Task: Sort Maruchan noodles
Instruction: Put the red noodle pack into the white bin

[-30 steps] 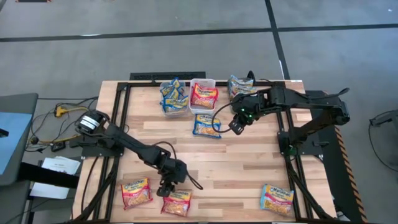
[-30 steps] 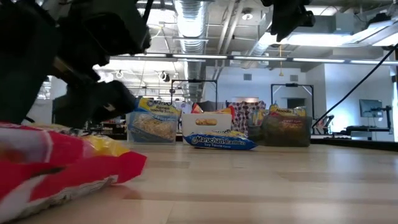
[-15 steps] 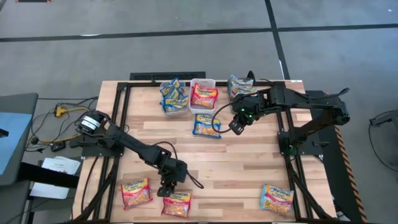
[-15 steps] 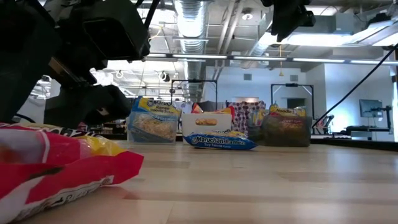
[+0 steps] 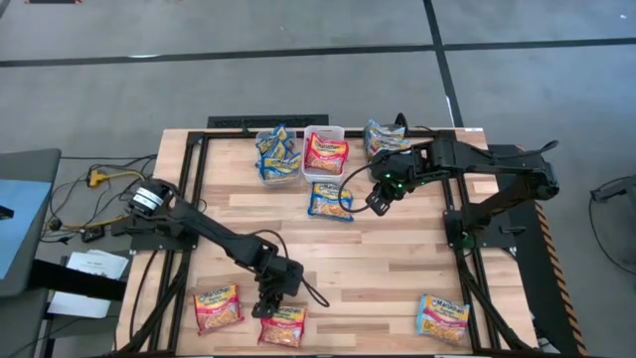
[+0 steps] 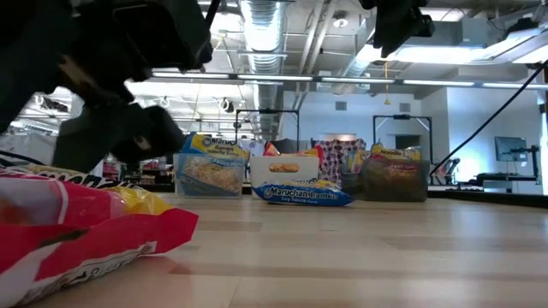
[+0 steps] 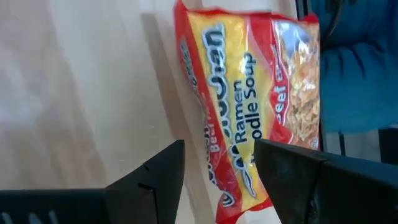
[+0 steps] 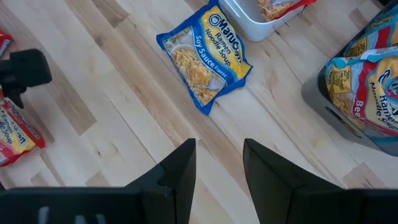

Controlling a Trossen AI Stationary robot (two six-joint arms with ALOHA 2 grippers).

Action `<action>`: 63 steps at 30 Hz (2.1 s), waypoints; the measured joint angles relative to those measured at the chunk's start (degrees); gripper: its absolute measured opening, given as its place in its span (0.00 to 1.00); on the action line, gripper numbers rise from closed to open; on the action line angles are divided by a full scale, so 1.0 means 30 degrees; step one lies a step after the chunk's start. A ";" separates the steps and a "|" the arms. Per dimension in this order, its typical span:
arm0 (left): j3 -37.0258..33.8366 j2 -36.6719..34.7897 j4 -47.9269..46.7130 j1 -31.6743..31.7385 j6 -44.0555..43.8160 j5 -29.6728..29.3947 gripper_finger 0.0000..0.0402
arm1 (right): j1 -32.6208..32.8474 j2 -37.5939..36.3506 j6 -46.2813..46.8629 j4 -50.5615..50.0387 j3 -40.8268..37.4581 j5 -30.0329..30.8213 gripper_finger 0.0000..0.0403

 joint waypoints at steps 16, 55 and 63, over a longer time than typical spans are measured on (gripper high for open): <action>-0.0022 0.1555 0.2190 0.0182 -0.0586 0.2613 0.33 | 0.0000 0.0000 -0.0007 -0.0007 0.0000 -0.0007 0.39; 0.4123 -0.2187 -0.6414 0.5730 0.9379 -0.5756 0.00 | -0.0007 -0.0007 -0.0007 0.0083 0.0000 0.0000 0.39; 0.5144 -0.3484 -0.7386 0.8320 1.1949 -0.9033 0.00 | -0.0007 -0.0001 -0.0007 0.0617 0.0000 0.0015 0.39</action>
